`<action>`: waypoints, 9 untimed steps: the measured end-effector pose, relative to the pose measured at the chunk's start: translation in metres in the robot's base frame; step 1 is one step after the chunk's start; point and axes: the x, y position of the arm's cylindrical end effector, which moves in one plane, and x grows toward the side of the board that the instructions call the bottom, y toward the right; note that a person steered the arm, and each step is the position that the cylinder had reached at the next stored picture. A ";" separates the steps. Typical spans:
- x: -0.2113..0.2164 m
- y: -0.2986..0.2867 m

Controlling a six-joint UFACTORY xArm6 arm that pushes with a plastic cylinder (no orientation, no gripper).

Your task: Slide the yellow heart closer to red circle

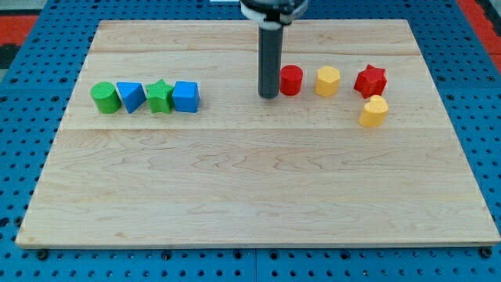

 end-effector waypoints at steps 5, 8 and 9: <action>0.031 0.206; 0.004 0.151; 0.008 0.073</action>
